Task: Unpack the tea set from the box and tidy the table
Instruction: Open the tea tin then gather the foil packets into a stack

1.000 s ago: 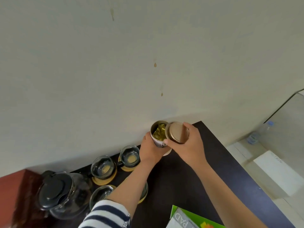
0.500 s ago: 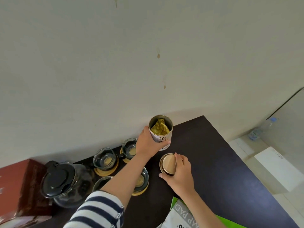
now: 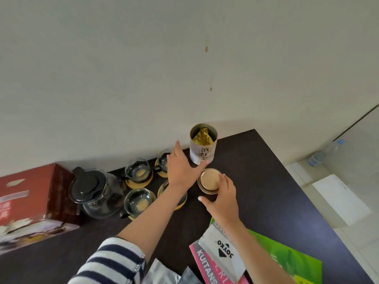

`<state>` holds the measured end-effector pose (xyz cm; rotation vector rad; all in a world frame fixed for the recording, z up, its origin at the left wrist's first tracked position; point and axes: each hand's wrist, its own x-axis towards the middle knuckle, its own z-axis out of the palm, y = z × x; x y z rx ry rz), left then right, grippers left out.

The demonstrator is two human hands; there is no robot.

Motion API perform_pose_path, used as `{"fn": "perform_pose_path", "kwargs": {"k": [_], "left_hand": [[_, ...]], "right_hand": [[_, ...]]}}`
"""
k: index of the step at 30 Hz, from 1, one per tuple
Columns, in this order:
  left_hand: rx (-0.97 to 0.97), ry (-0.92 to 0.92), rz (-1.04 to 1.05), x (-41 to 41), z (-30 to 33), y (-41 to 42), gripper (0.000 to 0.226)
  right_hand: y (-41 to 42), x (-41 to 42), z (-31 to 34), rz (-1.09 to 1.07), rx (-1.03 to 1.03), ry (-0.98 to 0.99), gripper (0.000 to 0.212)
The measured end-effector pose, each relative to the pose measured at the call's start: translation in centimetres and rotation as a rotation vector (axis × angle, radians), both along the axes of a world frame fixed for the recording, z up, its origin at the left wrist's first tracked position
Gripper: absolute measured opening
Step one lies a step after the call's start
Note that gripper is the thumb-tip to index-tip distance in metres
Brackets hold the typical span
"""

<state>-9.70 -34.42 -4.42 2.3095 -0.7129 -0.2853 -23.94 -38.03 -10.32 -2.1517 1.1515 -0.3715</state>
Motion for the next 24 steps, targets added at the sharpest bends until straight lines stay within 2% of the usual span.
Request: {"fn": "perform_pose_path", "kwargs": {"k": [6,10,15,20,22,24], "left_hand": [[-0.141,-0.120,0.133,-4.3,1.6,10.4,0.086],[-0.162,-0.127,0.240,-7.1,0.4,20.9,0.077],[0.083,-0.090,0.411,-10.9,-2.1,36.1,0.074],[0.291,-0.001,0.646,-14.8,-5.4,51.2,0.080],[0.340,0.045,0.664,-15.6,-6.4,56.0,0.085],[0.391,0.070,0.598,-15.8,-7.4,59.1,0.091]], "right_hand": [[7.7,-3.9,2.0,0.085,-0.069,-0.260,0.061],[14.3,-7.2,1.8,0.213,-0.065,-0.276,0.051],[20.7,-11.1,-1.0,0.281,-0.057,-0.128,0.060],[24.1,-15.7,-3.6,0.282,-0.239,0.118,0.078],[25.5,-17.0,-4.2,0.211,-0.261,0.210,0.083],[27.1,-17.3,-4.5,0.170,-0.254,0.294,0.086]]}}
